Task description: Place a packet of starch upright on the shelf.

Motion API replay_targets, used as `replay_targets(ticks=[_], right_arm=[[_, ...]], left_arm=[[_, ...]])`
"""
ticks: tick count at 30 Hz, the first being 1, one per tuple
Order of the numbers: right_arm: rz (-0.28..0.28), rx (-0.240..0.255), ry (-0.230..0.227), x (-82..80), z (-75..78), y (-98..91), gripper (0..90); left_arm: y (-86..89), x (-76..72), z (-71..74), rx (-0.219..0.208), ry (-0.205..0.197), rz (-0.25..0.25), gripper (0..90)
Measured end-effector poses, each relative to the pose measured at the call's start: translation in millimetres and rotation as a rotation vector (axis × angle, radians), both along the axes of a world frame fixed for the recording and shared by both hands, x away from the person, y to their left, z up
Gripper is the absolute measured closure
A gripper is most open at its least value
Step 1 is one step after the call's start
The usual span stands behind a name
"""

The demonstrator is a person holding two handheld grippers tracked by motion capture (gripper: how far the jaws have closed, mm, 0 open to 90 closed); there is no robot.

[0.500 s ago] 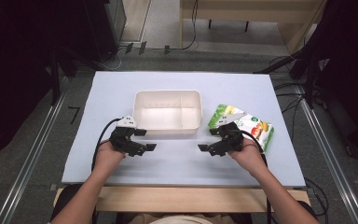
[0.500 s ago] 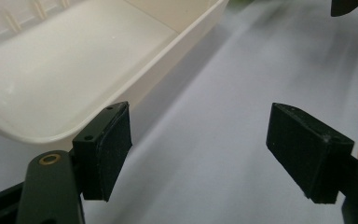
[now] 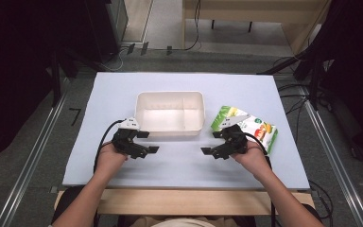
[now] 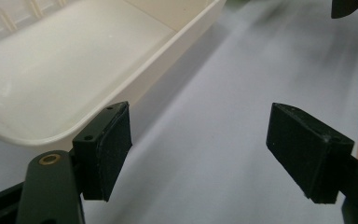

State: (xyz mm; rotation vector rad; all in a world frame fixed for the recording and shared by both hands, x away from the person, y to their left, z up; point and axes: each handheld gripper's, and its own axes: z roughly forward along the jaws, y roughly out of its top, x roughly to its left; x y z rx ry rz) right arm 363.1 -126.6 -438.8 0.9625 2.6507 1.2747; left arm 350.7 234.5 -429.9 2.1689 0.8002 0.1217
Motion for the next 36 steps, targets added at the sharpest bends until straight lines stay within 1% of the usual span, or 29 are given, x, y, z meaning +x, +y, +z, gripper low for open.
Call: replay_targets(ticks=[4, 5, 6, 10, 19, 25, 26, 27, 28, 29, 32, 33, 35, 36], right_arm=[[-0.023, -0.005, 0.004, 0.3, -0.1, -1.0, 15.9], [-0.026, -0.003, -0.002, 0.4, -0.1, -1.8, 15.9], [-0.03, -0.007, -0.014, 0.3, 0.0, -2.7, 15.9], [-0.046, -0.008, -0.017, 0.7, 0.1, -5.7, 15.9], [-0.05, -0.016, -0.017, 0.6, -0.4, -4.5, 15.9], [-0.054, -0.013, -0.017, 1.0, -0.8, -4.4, 15.9], [-0.055, -0.012, -0.02, 0.9, -0.8, -4.2, 16.0], [-0.056, -0.012, -0.032, 1.3, -0.6, -4.1, 16.0], [-0.07, -0.015, -0.035, 1.2, -0.4, -4.1, 16.0], [-0.07, -0.015, -0.035, 1.2, -0.4, -4.1, 16.0], [-0.101, -0.016, -0.009, 3.2, 0.1, -6.2, 15.9], [-0.091, -0.022, -0.016, 4.0, -0.2, -8.1, 15.9], [-0.055, -0.022, -0.005, 4.1, -0.7, -9.7, 16.2], [-0.055, -0.022, -0.005, 4.1, -0.7, -9.7, 16.2]], left_arm=[[0.6, -0.3, 0.9, 0.006, 0.002, 0.004, 22.7], [0.6, -0.4, 1.0, 0.007, 0.002, 0.002, 22.8], [0.4, -0.4, 0.5, -0.001, 0.001, 0.002, 22.7], [0.1, -0.4, 0.5, -0.001, 0.0, 0.002, 22.7], [0.1, -0.3, 0.5, 0.0, 0.0, 0.0, 22.8], [0.2, -0.4, 0.5, 0.0, 0.001, 0.002, 22.7], [0.1, -0.4, 0.4, -0.001, 0.001, 0.002, 22.7], [0.1, -0.4, 0.4, 0.0, 0.002, 0.002, 22.7], [0.1, -0.3, 0.4, 0.0, 0.001, 0.002, 22.7], [0.2, -0.4, 0.4, 0.0, 0.002, 0.002, 22.7], [0.1, -0.4, 0.5, 0.0, 0.002, 0.002, 22.7], [0.0, -0.4, 0.4, 0.0, 0.002, 0.001, 22.7], [-0.1, -0.4, 0.4, -0.001, 0.002, 0.0, 22.7], [-0.1, -0.4, 0.4, -0.001, 0.002, 0.0, 22.8]])
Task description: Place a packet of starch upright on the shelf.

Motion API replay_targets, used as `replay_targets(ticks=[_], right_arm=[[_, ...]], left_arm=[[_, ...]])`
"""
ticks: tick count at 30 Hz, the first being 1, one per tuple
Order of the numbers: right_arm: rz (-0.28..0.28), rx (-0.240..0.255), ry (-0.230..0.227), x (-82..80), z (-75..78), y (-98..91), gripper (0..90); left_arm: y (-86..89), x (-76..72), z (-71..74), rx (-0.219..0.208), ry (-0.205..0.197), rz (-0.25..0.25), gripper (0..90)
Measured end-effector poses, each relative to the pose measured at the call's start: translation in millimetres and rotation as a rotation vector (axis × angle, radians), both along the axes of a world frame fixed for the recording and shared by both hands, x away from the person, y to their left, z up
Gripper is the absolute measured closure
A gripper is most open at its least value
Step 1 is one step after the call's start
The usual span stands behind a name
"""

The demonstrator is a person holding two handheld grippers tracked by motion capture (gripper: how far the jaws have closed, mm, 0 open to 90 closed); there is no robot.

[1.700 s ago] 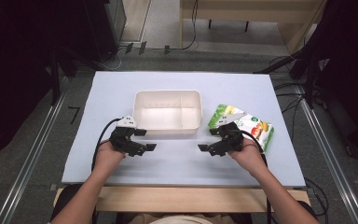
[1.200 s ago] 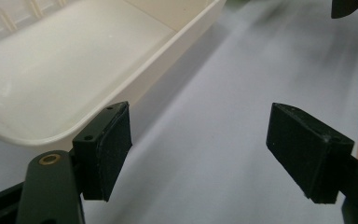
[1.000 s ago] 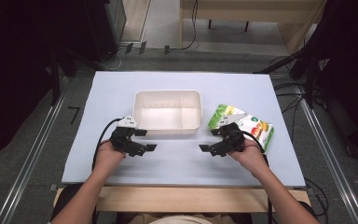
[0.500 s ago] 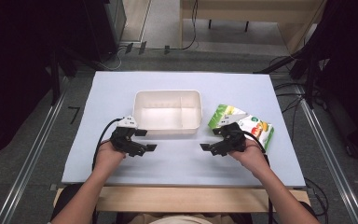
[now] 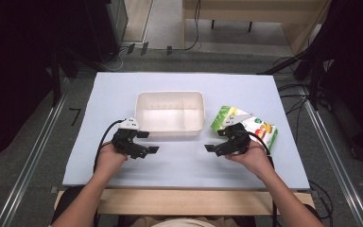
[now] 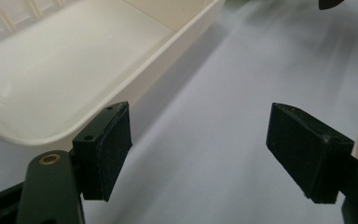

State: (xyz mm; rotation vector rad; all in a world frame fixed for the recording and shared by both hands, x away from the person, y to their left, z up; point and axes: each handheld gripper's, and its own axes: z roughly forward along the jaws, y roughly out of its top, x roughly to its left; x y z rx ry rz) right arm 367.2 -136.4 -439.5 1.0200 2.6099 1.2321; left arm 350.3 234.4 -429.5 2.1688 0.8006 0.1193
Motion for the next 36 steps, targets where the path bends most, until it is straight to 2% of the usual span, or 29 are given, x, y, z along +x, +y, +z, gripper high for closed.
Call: replay_targets(ticks=[1, 4, 5, 12, 14, 15, 16, 17, 19, 20, 21, 24, 27, 29, 30, 31, 36], right_arm=[[0.001, -0.008, 0.0, -0.2, -1.0, -0.2, 20.3], [0.0, -0.03, -0.015, 0.1, -2.2, -0.2, 23.9], [-0.01, -0.033, -0.021, 0.7, -2.8, -1.4, 28.1], [-0.01, -0.032, -0.029, 3.6, -5.1, -6.7, 40.7], [-0.011, -0.049, -0.044, 4.6, -4.8, -8.5, 55.6], [-0.011, -0.049, -0.044, 4.6, -4.8, -8.5, 55.6], [-0.016, -0.048, -0.025, 7.7, -3.3, -11.0, 69.5], [-0.032, -0.045, -0.007, 9.5, -2.3, -12.3, 74.7], [-0.051, -0.044, -0.011, 12.7, -2.7, -15.3, 81.1], [-0.051, -0.044, -0.011, 12.7, -2.7, -15.3, 81.1], [-0.066, -0.074, -0.015, 15.0, -5.4, -16.3, 85.9], [-0.08, -0.104, 0.022, 21.7, -13.5, -17.5, 90.0], [-0.09, -0.126, 0.036, 26.7, -18.7, -17.8, 90.0], [-0.123, -0.159, 0.062, 34.5, -23.9, -18.4, 90.0], [-0.119, -0.166, 0.071, 37.4, -25.8, -18.8, 90.0], [-0.12, -0.15, 0.079, 39.4, -26.4, -19.9, 90.0], [-0.135, -0.163, 0.07, 45.5, -25.8, -19.0, 90.0]], left_arm=[[0.0, 0.0, -0.1, 0.001, 0.0, 0.0, 22.7], [0.0, 0.0, 0.0, 0.001, -0.001, 0.0, 22.8], [-0.1, 0.0, 0.0, 0.001, 0.0, -0.001, 22.7], [-0.3, 0.1, -0.1, 0.001, 0.001, -0.002, 22.7], [-0.4, 0.0, -0.1, -0.001, -0.001, -0.002, 22.7], [-0.3, 0.1, 0.0, -0.001, 0.001, -0.003, 22.7], [-0.5, 0.0, -0.1, -0.001, -0.001, -0.001, 22.7], [-0.6, -0.1, -0.1, 0.001, -0.001, -0.001, 22.8], [-0.9, -0.1, -0.1, 0.003, 0.0, -0.002, 22.7], [-0.9, -0.1, -0.1, 0.003, 0.0, -0.002, 22.7], [-1.0, -0.2, -0.1, 0.002, 0.0, -0.002, 22.8], [-1.1, -0.2, 0.2, 0.009, 0.001, -0.002, 22.7], [-1.3, -0.1, -0.4, 0.003, 0.0, -0.003, 22.7], [-1.8, 0.4, -0.7, 0.013, 0.003, -0.006, 22.8], [-2.3, 0.4, -1.0, 0.011, 0.003, -0.004, 22.8], [-2.3, 0.4, -1.0, 0.011, 0.003, -0.004, 22.8], [-2.7, 0.1, -0.7, 0.013, 0.004, -0.003, 22.8]])
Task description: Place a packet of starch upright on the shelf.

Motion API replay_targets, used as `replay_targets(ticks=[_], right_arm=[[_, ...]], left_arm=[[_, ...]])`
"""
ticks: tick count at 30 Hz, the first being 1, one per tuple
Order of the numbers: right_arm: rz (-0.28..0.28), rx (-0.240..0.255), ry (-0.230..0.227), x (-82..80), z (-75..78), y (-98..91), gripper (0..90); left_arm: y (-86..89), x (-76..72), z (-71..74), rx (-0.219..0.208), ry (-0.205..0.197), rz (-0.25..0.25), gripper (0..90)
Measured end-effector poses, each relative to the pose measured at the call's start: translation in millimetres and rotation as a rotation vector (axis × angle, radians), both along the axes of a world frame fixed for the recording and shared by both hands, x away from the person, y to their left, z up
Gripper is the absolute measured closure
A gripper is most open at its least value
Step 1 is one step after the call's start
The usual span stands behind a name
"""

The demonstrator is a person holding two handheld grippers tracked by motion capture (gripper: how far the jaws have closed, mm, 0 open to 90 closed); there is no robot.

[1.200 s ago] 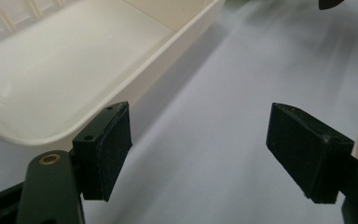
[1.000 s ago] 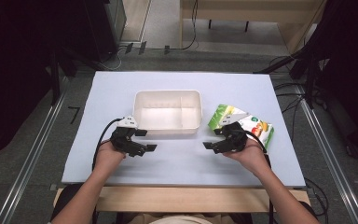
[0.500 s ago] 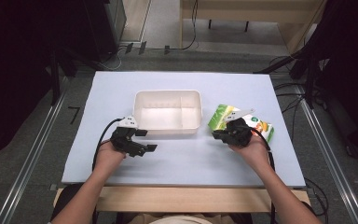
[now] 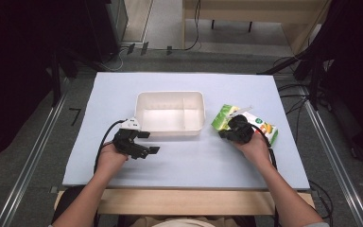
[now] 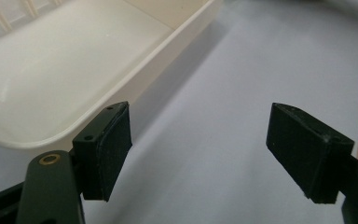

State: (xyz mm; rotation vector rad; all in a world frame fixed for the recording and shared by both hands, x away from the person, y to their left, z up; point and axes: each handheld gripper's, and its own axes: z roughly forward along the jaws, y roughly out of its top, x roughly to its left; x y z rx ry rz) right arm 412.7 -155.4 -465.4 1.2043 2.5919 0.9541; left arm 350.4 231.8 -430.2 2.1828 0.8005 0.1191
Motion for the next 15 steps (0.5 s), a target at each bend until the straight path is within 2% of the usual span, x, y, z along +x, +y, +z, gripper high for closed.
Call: replay_targets(ticks=[4, 6, 7, 9, 11, 14, 15], right_arm=[[-0.023, -0.002, -0.006, 8.2, -0.1, -0.5, 90.0], [-0.049, 0.006, -0.014, 17.2, -1.3, -4.1, 90.0], [-0.058, 0.017, 0.008, 20.4, -0.8, -5.5, 90.0], [-0.076, 0.012, 0.014, 24.3, 0.0, -6.5, 90.0], [-0.075, 0.042, 0.037, 24.8, 1.8, -8.8, 90.0], [-0.064, 0.086, 0.009, 22.8, 15.0, -18.8, 90.0], [-0.074, 0.103, -0.019, 22.0, 21.1, -24.6, 90.0]], left_arm=[[0.5, 0.0, 0.5, 0.005, -0.002, -0.002, 22.7], [1.2, 0.2, 0.4, 0.0, -0.003, 0.0, 22.7], [1.6, 0.5, 0.3, 0.0, -0.002, -0.001, 22.8], [1.8, 0.5, 0.2, 0.001, -0.001, 0.001, 22.8], [2.1, 0.4, 0.4, -0.003, -0.002, 0.001, 22.8], [2.7, 0.3, 0.5, -0.011, -0.007, 0.002, 22.8], [2.8, 0.2, 0.6, -0.009, -0.006, 0.004, 22.7]])
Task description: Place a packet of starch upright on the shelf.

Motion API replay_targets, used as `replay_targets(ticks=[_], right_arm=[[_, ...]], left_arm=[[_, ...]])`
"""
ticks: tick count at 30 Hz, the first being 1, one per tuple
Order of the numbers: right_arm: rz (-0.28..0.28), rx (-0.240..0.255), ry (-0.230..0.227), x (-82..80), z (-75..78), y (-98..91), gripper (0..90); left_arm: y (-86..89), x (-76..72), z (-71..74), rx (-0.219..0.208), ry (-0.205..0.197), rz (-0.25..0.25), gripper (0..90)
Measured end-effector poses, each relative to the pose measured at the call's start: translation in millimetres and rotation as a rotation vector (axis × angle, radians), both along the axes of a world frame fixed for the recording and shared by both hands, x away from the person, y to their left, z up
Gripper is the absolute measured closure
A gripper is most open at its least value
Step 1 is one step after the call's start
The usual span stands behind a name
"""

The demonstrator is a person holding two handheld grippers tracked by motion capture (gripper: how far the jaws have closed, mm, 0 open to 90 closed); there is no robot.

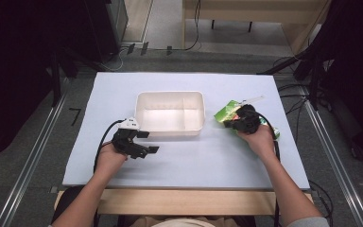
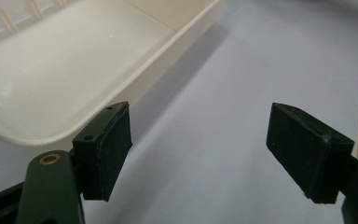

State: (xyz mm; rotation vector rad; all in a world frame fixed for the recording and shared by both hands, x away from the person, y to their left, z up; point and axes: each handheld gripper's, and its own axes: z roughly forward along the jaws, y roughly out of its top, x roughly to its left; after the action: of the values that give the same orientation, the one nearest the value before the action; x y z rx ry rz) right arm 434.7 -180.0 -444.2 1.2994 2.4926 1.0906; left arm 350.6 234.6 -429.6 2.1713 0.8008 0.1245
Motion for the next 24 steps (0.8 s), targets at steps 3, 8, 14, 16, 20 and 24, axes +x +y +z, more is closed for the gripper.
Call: replay_targets(ticks=[3, 8, 14, 16, 20, 24], right_arm=[[-0.052, 0.015, -0.032, 0.1, 11.0, -18.0, 90.0], [-0.155, -0.014, -0.052, -0.8, 12.8, -66.0, 90.0], [-0.269, -0.042, -0.021, 5.0, 1.5, -105.1, 90.0], [-0.277, -0.043, -0.014, 6.4, -1.4, -109.7, 90.0], [-0.327, -0.041, -0.02, 8.9, -5.7, -124.3, 90.0], [-0.337, -0.104, 0.015, 10.5, -14.6, -129.0, 90.0]], left_arm=[[-0.4, -0.2, -0.2, -0.001, 0.003, -0.001, 22.7], [-0.3, 0.0, 0.2, -0.001, 0.0, -0.001, 22.7], [-0.7, -0.2, 0.2, -0.001, -0.002, -0.001, 22.8], [-0.8, -0.1, 0.1, 0.001, 0.0, -0.002, 22.8], [-0.5, -0.3, 0.3, -0.002, -0.003, -0.001, 22.7], [-0.2, -0.1, 0.4, -0.002, -0.003, 0.0, 22.7]])
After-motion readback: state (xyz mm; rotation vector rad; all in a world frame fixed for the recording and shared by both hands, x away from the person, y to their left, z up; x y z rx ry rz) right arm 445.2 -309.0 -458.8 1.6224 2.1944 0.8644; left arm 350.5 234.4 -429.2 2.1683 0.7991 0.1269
